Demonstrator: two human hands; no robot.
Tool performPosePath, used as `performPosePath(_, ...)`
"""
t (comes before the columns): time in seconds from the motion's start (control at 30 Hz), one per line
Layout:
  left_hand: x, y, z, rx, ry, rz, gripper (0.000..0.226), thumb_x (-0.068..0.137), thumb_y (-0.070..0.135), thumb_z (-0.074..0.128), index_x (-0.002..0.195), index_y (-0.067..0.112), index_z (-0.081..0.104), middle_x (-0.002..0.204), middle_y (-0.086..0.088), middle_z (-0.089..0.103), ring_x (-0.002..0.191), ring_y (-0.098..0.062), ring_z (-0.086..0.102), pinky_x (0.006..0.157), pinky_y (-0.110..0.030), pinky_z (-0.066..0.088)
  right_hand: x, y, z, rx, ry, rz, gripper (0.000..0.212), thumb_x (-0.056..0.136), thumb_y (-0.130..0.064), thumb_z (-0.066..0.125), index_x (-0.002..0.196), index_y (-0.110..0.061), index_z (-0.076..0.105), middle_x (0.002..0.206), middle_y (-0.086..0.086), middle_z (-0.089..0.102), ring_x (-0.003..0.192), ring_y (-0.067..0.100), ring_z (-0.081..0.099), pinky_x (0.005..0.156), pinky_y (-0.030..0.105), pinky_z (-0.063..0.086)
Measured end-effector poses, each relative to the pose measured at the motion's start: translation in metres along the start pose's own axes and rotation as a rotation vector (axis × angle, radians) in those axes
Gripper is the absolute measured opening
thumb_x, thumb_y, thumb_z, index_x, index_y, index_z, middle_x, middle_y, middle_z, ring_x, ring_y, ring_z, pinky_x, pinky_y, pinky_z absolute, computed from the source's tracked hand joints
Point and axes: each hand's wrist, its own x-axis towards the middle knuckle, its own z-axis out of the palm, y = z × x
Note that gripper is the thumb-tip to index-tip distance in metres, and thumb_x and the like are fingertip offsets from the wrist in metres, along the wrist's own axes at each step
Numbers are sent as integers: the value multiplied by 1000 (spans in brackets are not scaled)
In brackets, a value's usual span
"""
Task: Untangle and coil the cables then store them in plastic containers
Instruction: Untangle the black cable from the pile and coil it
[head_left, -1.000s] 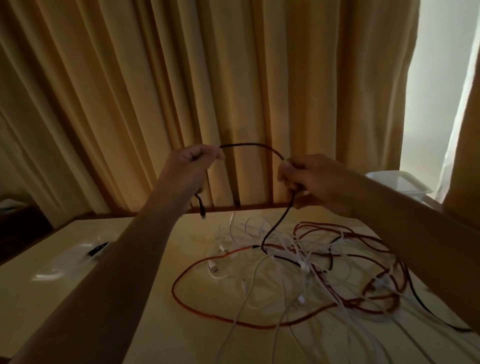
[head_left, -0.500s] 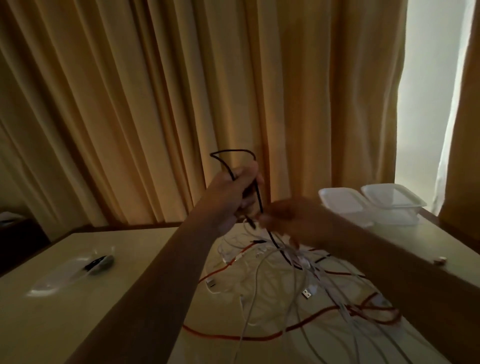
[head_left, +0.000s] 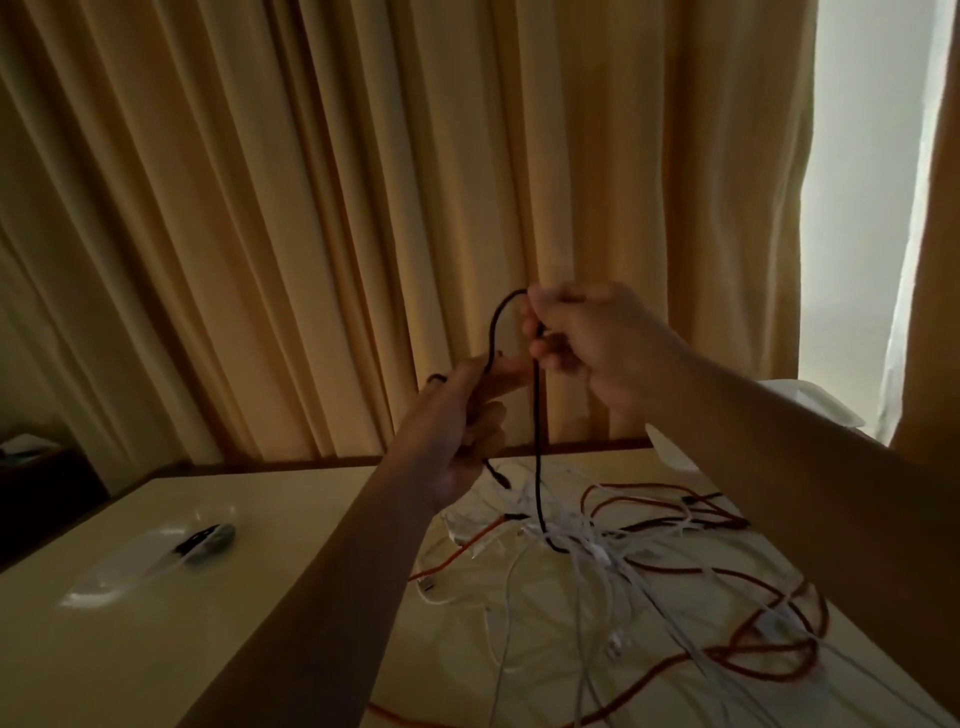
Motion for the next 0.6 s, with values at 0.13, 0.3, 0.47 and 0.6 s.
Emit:
performPosePath(0.13,8,9,20,27,-82,-15,43,109,31,44,87,14,76,80,-2,64,41,-7,24,36,-19,26,14,-17,4,163,14,-34,22,102,-24,59,92,-7,69,70,1,61,58,11,55,54,23,50)
performPosePath(0.3,23,24,15,-58,-44,54,27,109,29,44,95,13,61,68,3,47,39,-5,24,36,-19,25,0,16,-20,-504,-69,1,31,97,-58,52,107,-34,68,82,-13,59,78,6,53,80,34,49)
performPosePath(0.47,34,44,15,-250,-73,139,30,110,29,41,93,14,61,69,3,47,38,-5,25,34,-19,24,-23,58,-14,-950,-314,-107,21,93,-47,67,91,-28,75,75,-17,69,70,-8,60,64,19,43)
performPosePath(0.6,32,51,-5,-27,50,167,28,108,31,47,94,13,63,65,4,39,38,-7,23,37,-22,18,-24,31,-15,-837,-196,-181,17,97,-36,63,94,-23,74,82,-2,72,70,5,67,66,22,52)
